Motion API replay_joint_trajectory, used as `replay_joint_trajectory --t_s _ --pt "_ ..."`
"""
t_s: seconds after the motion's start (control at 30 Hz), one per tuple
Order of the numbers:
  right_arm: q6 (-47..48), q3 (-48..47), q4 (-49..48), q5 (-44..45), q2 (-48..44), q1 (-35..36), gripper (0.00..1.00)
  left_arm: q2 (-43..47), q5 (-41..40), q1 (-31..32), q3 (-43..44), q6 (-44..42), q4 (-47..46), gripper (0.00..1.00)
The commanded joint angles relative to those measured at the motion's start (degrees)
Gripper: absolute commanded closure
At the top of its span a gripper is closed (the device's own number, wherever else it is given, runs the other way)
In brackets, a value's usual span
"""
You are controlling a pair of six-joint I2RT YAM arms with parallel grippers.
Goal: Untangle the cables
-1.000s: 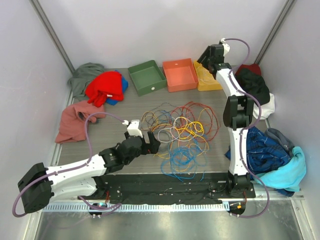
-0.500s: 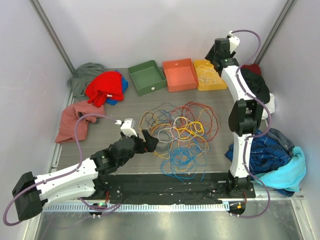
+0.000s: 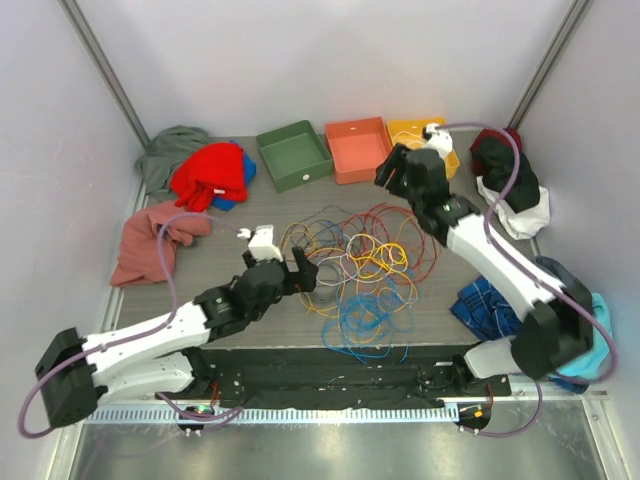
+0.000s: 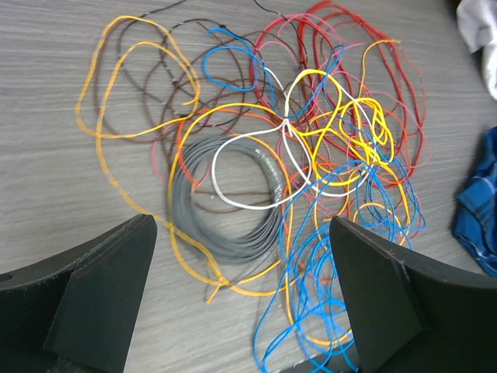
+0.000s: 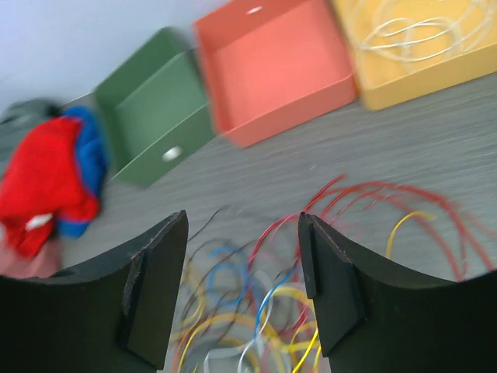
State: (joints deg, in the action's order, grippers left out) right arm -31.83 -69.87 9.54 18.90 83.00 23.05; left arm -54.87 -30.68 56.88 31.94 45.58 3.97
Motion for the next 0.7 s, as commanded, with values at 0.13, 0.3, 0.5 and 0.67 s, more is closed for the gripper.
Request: replay_joint_trajectory --t_s 0.13,0.3,0.5,0.67 --pt "-3.76 20.37 1.08 4.55 -22.95 9.2 0.35 -18.06 5.44 -1.16 13.22 0.47 1.04 0.04" --pt "-5.34 29.76 4.43 9.31 -37.61 10.35 0.35 -26.77 7.03 -2.21 22.01 -0.31 2.19 0.04" --pt "-5.61 35.32 8.2 9.06 -44.68 10.26 0.36 -36.68 14.66 -6.69 31.39 -4.71 -0.63 0.04" --pt "-7.1 37.96 8.56 7.21 -46.18 10.35 0.37 -45.49 16.52 -7.66 40.38 -10.94 2.62 0.18"
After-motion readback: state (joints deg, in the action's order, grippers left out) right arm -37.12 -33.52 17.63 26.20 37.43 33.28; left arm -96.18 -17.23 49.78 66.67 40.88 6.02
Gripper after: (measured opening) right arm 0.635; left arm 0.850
